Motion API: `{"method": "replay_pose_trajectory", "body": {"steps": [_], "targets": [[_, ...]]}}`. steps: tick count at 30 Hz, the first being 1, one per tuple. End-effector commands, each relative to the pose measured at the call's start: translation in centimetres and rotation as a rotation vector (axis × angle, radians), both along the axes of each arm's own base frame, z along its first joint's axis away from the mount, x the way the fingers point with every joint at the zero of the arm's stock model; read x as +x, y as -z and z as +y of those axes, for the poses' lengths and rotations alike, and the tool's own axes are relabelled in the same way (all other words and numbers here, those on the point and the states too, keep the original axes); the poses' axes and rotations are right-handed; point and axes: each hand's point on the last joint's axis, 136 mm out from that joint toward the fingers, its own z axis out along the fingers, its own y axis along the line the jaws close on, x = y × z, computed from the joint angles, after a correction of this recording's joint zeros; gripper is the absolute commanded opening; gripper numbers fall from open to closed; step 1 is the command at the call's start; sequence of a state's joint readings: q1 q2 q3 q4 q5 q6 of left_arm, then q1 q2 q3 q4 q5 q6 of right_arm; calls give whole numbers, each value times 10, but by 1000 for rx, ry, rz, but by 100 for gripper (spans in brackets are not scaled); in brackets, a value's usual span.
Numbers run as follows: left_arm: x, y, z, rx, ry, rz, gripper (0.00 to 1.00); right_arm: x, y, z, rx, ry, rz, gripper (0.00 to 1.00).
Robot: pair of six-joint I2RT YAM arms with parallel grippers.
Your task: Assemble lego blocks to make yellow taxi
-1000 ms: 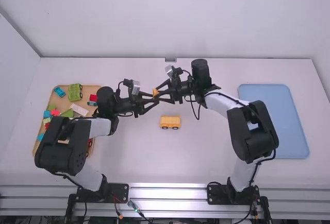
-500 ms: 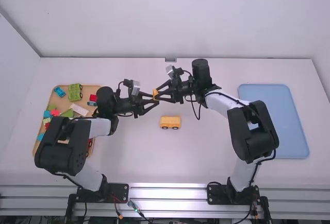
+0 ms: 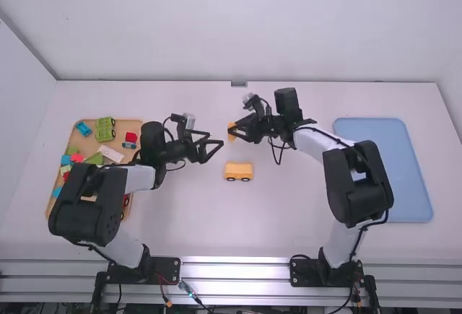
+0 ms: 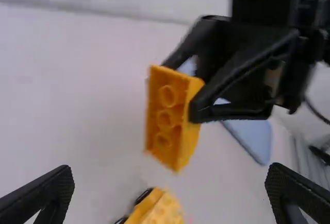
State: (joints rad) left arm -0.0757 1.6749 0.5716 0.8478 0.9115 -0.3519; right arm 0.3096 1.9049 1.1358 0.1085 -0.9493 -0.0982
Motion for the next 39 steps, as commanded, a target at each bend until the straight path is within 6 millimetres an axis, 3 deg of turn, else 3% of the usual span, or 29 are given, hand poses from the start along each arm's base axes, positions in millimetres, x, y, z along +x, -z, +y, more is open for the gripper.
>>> {"method": "replay_pose_trajectory", "body": {"steps": [1,4,11,15,25,37,39], "targets": [[27,12,23,77,-187,25,99,32,4,-32,-238,169,-135,8],[33,24,34,119,-266,59,99,27,26,-60,-482,184,-121,7],[42,25,47,151,-346,46,99,-27,64,-103,-969,-59,-125,4],[42,27,48,155,-352,52,99,-50,81,-106,-1079,-205,-170,0],[42,27,48,156,-352,56,99,-82,117,-114,-1160,-429,-238,1],[41,30,48,162,-351,66,99,-69,147,-127,-1188,-439,-133,0],[40,30,47,162,-348,67,99,-68,142,-126,-1193,-447,-126,10]]}}
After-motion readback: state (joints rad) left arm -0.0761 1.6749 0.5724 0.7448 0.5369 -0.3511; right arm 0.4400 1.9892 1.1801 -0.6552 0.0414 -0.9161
